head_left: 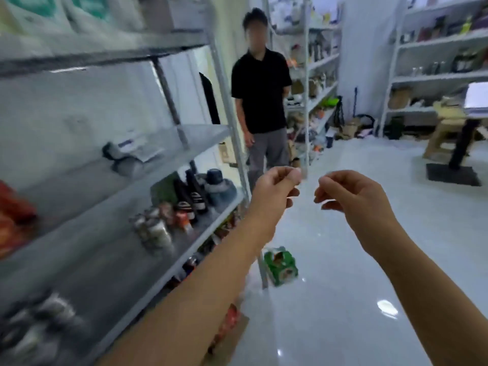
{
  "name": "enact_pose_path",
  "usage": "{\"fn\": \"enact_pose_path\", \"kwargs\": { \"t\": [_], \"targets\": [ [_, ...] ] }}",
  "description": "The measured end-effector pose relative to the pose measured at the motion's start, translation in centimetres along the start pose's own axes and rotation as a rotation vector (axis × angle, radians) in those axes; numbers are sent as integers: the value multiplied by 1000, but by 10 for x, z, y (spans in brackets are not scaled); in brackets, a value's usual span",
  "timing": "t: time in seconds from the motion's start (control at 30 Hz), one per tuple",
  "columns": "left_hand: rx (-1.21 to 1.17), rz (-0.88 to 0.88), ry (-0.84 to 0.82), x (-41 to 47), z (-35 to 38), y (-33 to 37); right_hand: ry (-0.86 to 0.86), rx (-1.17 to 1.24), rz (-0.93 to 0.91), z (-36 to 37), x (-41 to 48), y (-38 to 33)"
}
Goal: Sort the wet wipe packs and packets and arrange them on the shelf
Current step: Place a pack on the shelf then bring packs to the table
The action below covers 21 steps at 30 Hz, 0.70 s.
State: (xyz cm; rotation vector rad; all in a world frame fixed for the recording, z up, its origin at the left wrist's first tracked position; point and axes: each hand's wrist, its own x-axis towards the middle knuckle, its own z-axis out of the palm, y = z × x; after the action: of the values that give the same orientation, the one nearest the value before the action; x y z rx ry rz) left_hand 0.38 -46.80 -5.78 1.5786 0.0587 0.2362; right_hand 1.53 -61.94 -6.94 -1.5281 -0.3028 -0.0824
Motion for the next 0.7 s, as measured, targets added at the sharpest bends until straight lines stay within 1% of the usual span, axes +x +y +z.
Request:
{"fn": "enact_pose_path", "kwargs": {
  "t": [0.13,0.2,0.3,0.4,0.5,0.57,0.63,0.7],
  "targets": [
    [24,74,263,12,-147,35,-224,87,-28,145,44,-15],
    [20,73,357,14,-202,40,-313,112,-22,203,56,-15],
    [3,51,491,20,-264,40,-437,113,34,275,76,-16],
    [-33,-10,595,32,-308,37,-509,78,100,328,106,-15],
    [-62,-96,637,52,-341,33,-560,38,135,366,141,-9],
    [-62,-111,663,72,-361,37,-569,-7,128,386,169,-6],
    [-26,-81,710,100,-381,44,-555,-45,112,404,202,-3],
    [106,-60,779,134,-403,48,-562,-80,107,422,239,0]
  ]
}}
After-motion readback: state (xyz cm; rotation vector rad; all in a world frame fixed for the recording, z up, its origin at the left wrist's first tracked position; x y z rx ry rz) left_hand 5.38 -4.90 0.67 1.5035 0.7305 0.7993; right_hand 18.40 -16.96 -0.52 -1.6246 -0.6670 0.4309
